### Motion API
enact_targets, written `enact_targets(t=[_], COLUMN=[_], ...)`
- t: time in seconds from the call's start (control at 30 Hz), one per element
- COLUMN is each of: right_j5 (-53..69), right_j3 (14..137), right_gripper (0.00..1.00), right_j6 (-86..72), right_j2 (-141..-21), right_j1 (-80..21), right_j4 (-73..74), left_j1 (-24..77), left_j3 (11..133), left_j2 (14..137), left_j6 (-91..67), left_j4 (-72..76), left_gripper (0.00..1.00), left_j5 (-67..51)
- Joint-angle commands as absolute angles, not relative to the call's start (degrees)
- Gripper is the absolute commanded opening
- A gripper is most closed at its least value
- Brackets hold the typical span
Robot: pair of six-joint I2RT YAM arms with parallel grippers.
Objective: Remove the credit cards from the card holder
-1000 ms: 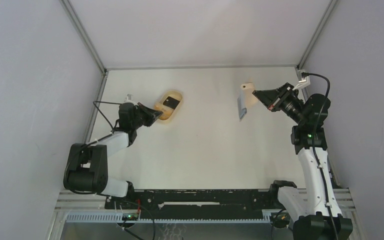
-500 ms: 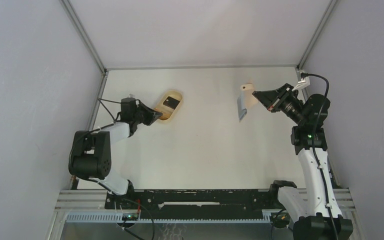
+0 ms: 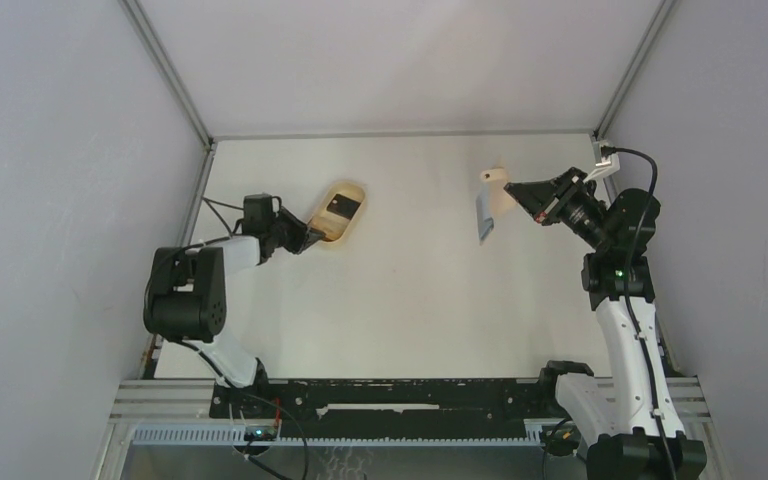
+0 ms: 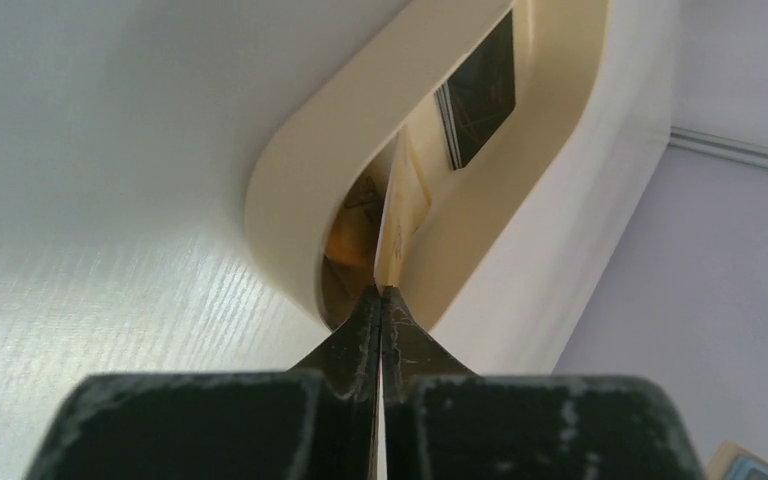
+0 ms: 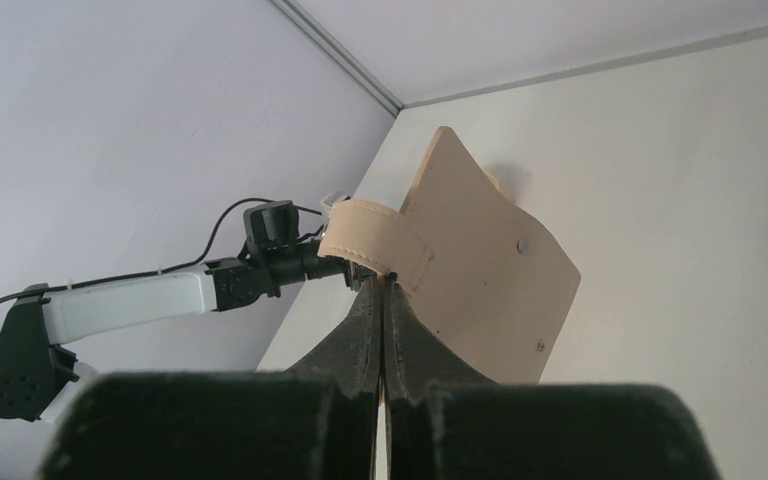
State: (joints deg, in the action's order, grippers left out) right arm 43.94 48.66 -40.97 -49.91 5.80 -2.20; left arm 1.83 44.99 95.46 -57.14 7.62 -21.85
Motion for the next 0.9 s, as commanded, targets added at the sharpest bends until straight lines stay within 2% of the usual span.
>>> enact_targets(t=[0.0, 0.1, 0.33, 0.4, 0.53, 0.7, 0.87], right_j5=[43.3, 43.2, 43.2, 43.4, 43.2, 37.7, 36.4], right_j3=[49.4, 49.4, 49.3, 49.3, 49.4, 49.2, 44.8], right_gripper=[0.0, 0.0, 0.0, 0.0, 0.0, 0.0, 0.0], right_j6=[-40.0, -39.9, -39.7, -40.0, -41.7, -42.8, -52.1], right_j2=[-48.6, -48.6, -48.7, -49.0, -50.0, -52.1, -57.0], right_j1=[5.3, 5.2, 4.5, 4.2, 1.4, -9.3, -19.2], right_j4=[-3.7, -3.6, -3.1, -3.1, -4.8, -7.3, -21.4], left_j1=[1.5, 1.5, 1.5, 1.6, 1.7, 2.6, 2.8], left_j3=[48.5, 49.3, 49.6, 49.6, 50.9, 54.5, 55.8], left_j2=[96.6, 95.7, 92.3, 90.7, 85.5, 78.0, 71.0], left_j6=[-54.5, -53.1, -51.3, -50.5, -48.4, -45.3, -43.9], left_j4=[3.8, 0.7, -2.0, -2.3, -5.1, -10.1, -13.2], left_gripper=[0.0, 0.11, 0.53, 0.61, 0.65, 0.67, 0.68], left_j5=[-23.4, -20.9, -18.8, -18.5, -16.8, -14.9, -14.7])
